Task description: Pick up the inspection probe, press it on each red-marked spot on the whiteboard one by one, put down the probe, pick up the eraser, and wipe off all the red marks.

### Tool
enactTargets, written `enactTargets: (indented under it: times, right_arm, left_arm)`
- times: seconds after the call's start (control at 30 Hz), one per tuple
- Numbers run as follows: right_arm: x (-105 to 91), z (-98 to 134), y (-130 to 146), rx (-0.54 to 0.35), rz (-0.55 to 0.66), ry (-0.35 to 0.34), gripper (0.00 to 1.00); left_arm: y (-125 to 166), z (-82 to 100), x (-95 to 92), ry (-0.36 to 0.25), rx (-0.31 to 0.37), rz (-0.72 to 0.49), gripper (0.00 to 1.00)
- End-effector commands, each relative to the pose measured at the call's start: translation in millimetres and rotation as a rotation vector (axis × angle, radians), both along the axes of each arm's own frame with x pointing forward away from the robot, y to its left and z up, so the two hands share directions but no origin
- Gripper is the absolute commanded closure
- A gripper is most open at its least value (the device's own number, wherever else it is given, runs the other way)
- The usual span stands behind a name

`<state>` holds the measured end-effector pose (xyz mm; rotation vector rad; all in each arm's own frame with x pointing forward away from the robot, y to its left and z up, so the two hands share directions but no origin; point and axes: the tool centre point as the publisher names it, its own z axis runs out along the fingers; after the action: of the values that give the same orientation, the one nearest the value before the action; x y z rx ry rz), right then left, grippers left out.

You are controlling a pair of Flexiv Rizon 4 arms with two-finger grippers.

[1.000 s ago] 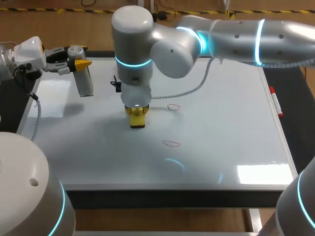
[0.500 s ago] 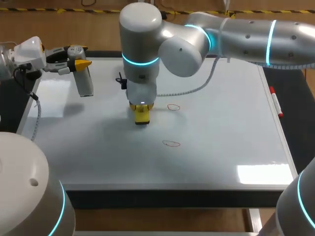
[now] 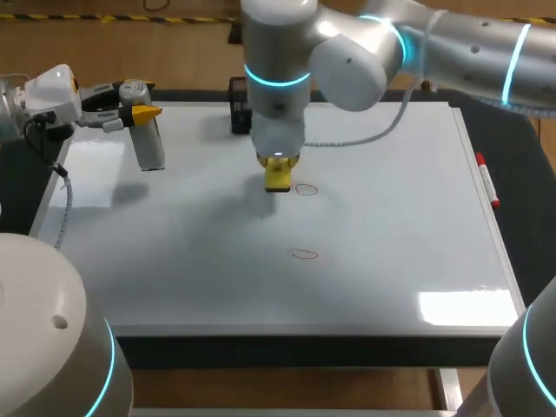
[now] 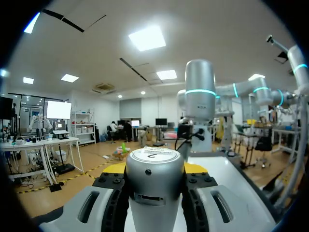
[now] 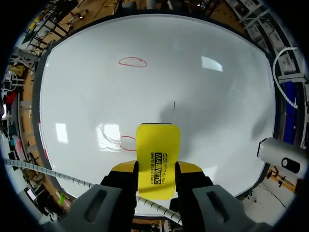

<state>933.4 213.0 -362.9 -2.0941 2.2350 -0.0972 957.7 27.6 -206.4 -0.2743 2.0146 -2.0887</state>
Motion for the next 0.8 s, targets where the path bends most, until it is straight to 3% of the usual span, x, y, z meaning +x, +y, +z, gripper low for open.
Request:
enactTargets:
  times: [0.03,0.4,0.8]
  right_arm:
    - [5.2,9,-37,0.015,-0.032,-0.01,1.0]
    - [31.1,-8,-137,-0.036,-0.283,0.033,1.0]
    - [38.8,-18,-235,-0.027,-0.559,0.053,1.0]
  left_arm:
    - [0,1.6,-0.2,0.001,0.002,0.001,1.0]
    - [0,1.6,-0.2,0.001,0.002,0.001,1.0]
    - [0,1.6,-0.2,0.001,0.002,0.001,1.0]
